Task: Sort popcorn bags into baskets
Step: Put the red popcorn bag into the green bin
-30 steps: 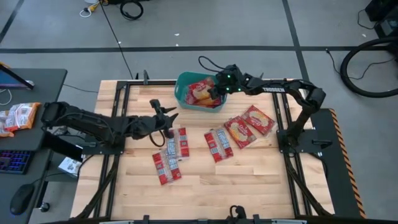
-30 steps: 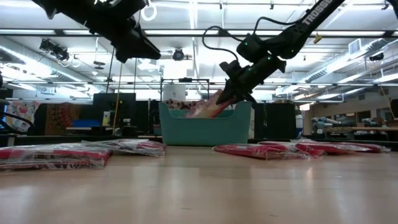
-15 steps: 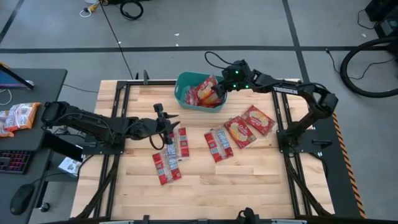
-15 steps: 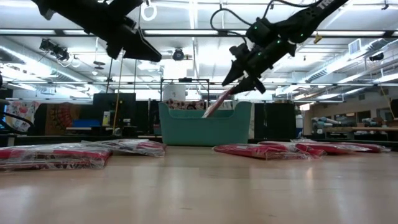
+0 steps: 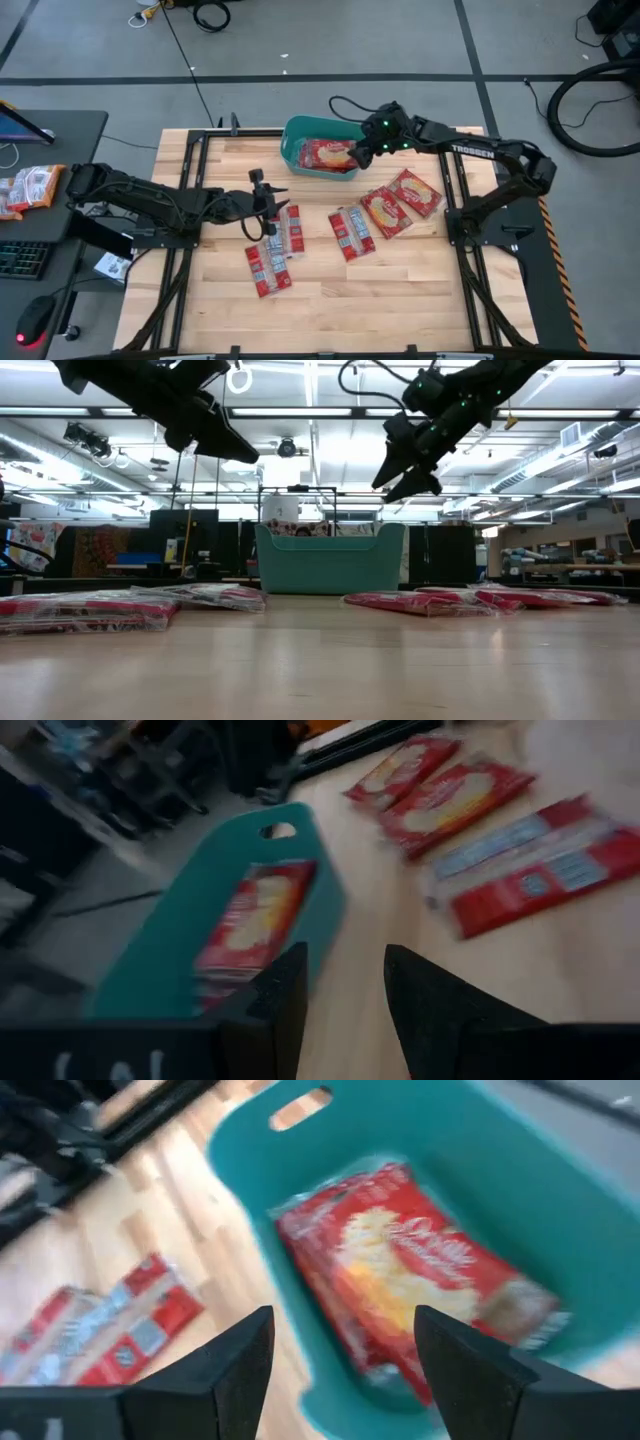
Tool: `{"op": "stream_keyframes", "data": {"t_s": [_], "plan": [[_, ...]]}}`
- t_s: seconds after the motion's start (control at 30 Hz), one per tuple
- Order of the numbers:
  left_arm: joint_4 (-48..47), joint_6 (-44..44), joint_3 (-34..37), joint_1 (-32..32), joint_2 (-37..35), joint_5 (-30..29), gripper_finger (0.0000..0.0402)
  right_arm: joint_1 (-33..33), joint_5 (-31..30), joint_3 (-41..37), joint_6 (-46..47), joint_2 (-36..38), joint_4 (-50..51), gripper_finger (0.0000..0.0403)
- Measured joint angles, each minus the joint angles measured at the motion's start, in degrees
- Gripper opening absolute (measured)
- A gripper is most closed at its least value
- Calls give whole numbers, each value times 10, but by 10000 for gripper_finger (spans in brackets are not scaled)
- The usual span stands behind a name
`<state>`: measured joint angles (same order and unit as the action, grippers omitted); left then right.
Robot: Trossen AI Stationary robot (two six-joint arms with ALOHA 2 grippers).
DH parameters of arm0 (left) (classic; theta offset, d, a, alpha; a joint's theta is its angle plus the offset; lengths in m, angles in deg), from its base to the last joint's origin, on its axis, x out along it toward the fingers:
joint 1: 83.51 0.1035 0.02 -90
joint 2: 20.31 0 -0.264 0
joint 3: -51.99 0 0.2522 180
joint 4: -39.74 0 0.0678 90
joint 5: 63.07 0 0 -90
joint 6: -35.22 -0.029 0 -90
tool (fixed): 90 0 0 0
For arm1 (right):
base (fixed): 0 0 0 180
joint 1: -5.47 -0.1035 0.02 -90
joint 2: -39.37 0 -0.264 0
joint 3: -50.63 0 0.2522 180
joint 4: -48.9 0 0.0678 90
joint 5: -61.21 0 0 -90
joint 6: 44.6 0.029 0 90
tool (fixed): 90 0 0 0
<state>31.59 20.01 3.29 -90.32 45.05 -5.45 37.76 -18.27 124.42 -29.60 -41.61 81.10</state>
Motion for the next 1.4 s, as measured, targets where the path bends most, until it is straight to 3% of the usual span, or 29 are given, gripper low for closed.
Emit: {"op": "stream_keyframes", "data": {"t_s": [0.2,0.57,0.8,0.93,1.03,1.2,1.4], "plan": [[-73,50,0,-1,6,101,139,-55,-14,0,-48,37,26,245],[-114,162,0,-2,65,103,139,-208,-152,-8,-118,14,13,244],[-161,228,-1,-15,73,113,139,-279,-212,-67,-153,4,-42,244],[-265,305,-34,-21,76,113,139,-298,-214,-120,-177,4,-127,244],[-320,382,-54,-27,83,151,139,-310,-207,-165,-187,4,-214,244],[-321,496,-58,-55,82,220,139,-328,-172,-226,-215,-10,-341,244],[-319,614,-58,-106,82,235,139,-355,-167,-213,-236,-75,-365,244]]}}
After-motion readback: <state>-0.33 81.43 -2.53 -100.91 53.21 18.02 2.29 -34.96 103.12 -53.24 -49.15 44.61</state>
